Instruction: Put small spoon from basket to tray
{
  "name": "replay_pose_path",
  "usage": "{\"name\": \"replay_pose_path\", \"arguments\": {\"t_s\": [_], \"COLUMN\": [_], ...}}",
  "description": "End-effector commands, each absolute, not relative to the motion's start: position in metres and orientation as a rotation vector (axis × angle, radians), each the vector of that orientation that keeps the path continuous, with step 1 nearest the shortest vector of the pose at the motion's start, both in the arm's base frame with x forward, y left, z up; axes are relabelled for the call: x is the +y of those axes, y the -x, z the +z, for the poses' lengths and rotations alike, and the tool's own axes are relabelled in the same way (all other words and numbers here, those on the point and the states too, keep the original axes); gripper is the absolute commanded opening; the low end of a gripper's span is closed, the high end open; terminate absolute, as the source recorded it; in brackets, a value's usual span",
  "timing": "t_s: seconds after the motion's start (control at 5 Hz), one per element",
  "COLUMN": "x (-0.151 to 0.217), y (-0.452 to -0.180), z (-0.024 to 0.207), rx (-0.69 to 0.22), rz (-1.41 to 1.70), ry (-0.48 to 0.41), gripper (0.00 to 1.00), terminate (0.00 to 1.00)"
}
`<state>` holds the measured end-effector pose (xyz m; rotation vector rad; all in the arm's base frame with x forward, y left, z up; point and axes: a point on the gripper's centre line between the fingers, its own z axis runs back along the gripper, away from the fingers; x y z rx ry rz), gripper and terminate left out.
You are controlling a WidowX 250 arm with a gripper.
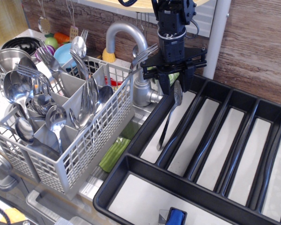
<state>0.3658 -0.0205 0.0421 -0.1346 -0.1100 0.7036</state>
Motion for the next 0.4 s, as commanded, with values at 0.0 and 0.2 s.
{"name": "replay_pose_path", "arguments": {"t_s": [0.0,0.2], "x": [-0.0209,-0.0209], "y": [-0.3703,-0.3703], "z": [0.065,0.065], "rx": [-0.173,-0.173], "rz": [0.684,0.684], "ry": [0.158,0.158], "gripper": [1.0,1.0], "terminate": [0.0,1.0]}}
